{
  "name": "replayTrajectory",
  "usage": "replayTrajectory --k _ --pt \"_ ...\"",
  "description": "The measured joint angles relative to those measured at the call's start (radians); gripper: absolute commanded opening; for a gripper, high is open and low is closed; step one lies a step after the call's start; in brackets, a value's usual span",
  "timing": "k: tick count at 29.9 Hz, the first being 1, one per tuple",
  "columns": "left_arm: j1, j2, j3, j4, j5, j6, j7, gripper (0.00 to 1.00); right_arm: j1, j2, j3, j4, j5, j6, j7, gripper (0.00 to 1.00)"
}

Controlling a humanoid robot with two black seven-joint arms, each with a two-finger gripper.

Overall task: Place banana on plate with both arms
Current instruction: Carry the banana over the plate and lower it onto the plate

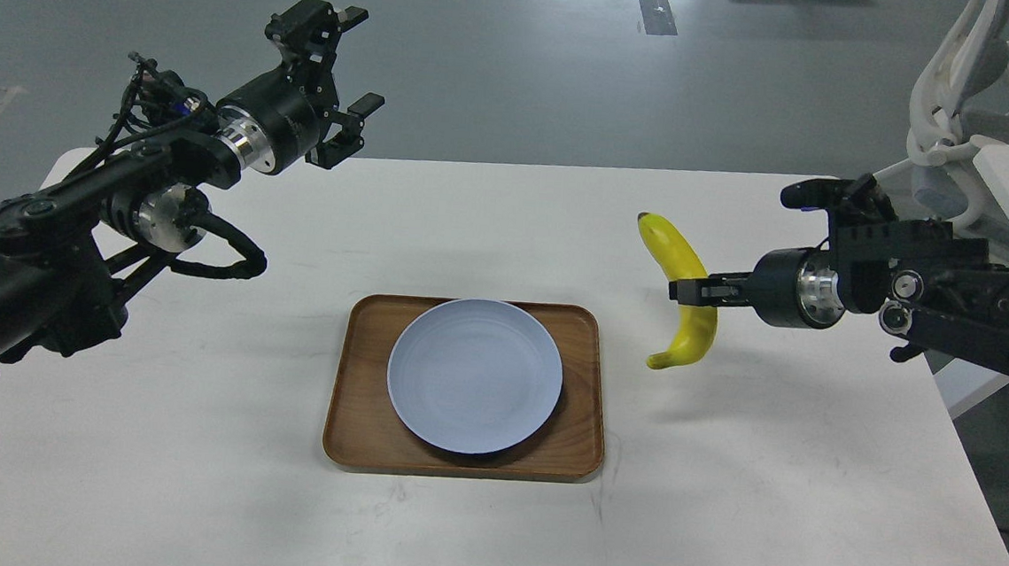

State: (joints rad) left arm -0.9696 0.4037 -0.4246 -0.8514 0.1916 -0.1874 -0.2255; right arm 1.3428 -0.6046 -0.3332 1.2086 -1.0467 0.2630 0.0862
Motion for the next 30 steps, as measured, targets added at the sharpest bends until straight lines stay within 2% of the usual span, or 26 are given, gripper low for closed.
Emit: replayTrajectory --k 8,13,19,26,30 --pt "-0.001 0.035 -0.003 -0.003 -0.003 0.000 0.000 0.98 0.093 0.202 -0.093 -0.010 -0.036 0.008 0.040 0.05" --pt "-0.001 0.059 -0.004 -0.003 -0.004 0.000 0.000 0.98 0.096 0.285 -0.129 -0.031 -0.036 0.009 0.054 0.05" --pt "0.008 0.070 -0.004 -0.003 -0.003 -0.001 0.000 0.98 0.089 0.350 -0.146 -0.091 -0.018 0.012 0.056 0.05" --pt "0.012 0.072 -0.003 -0.003 -0.003 -0.004 -0.026 0.98 0.062 0.445 -0.149 -0.155 0.012 0.027 0.056 0.06" --pt "0.012 0.071 -0.003 -0.003 -0.003 -0.007 -0.028 0.98 0.054 0.493 -0.149 -0.183 0.032 0.027 0.054 0.12"
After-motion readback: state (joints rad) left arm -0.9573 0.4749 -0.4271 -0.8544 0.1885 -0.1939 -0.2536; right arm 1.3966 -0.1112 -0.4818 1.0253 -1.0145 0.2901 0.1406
